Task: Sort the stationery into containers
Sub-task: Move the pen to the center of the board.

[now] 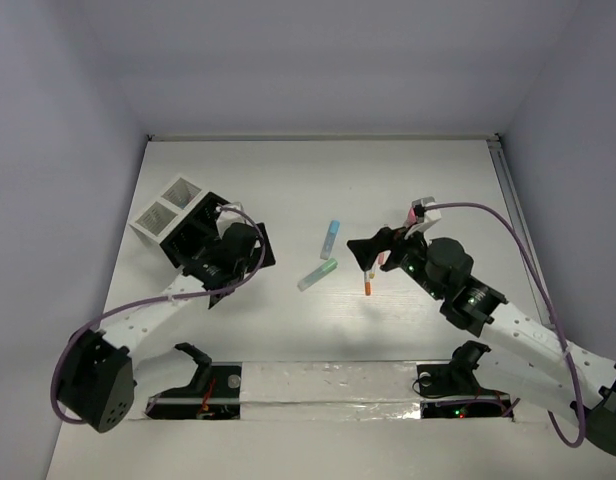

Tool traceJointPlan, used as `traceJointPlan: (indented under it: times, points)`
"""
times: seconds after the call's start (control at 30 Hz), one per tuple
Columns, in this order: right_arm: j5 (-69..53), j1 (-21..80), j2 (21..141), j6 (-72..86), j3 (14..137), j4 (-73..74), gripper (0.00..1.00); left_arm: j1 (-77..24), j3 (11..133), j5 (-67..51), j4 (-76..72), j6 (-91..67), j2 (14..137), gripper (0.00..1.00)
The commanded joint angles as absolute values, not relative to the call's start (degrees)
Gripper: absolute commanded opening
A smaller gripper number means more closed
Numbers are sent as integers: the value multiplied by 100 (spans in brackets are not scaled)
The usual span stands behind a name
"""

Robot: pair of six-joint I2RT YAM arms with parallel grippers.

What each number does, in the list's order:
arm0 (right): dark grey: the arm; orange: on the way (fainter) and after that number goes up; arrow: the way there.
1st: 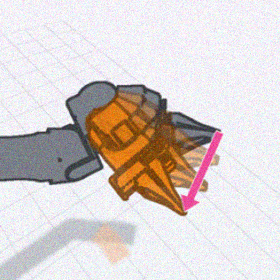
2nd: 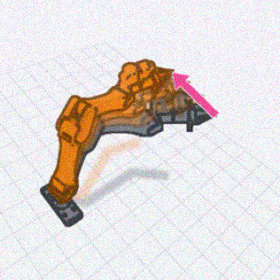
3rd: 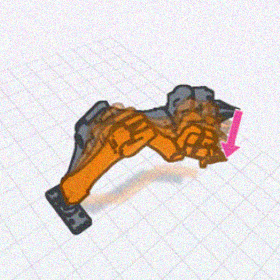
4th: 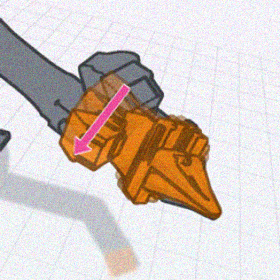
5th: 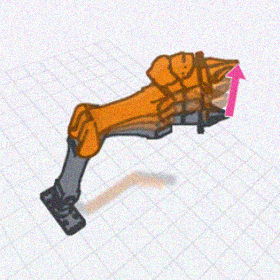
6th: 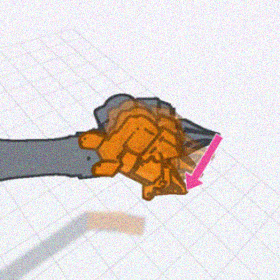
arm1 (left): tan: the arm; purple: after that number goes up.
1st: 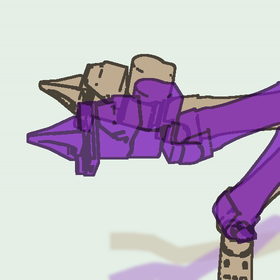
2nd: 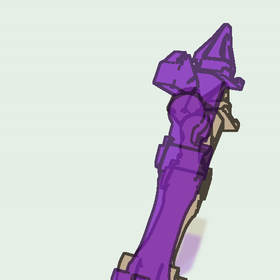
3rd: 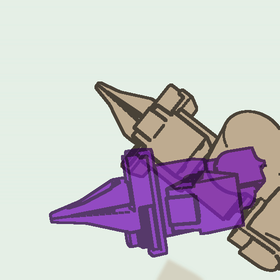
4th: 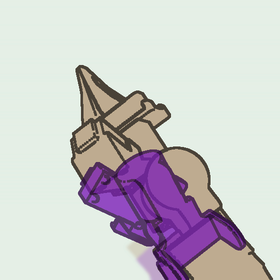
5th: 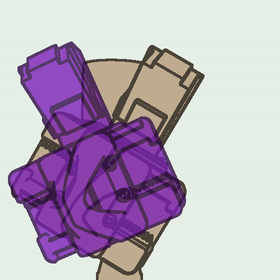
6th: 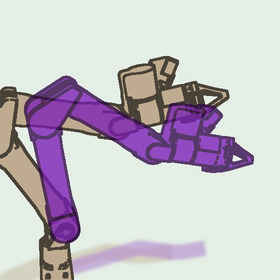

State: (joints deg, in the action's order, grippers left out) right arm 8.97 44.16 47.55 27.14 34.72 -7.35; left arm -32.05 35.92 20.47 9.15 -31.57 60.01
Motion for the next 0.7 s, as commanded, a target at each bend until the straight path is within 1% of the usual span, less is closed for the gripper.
traceJointPlan:
  times: [0.0, 0.13, 0.27, 0.67]
  points:
    - [765, 4386, 4597, 2523, 3305, -896, 100, -3234, 3515, 2600, 668, -3296, 6398, 90]
    - [607, 4386, 4632, 2408, 3208, -1010, 100, -3234, 3673, 2873, 580, -3226, 6732, 88]
    - [492, 4386, 4632, 2391, 3103, -1125, 100, -3234, 3920, 2936, 677, -3190, 7425, 88]
    - [457, 4386, 4394, 2329, 3032, -1011, 99, -3234, 4210, 2988, 449, -3138, 8217, 88]
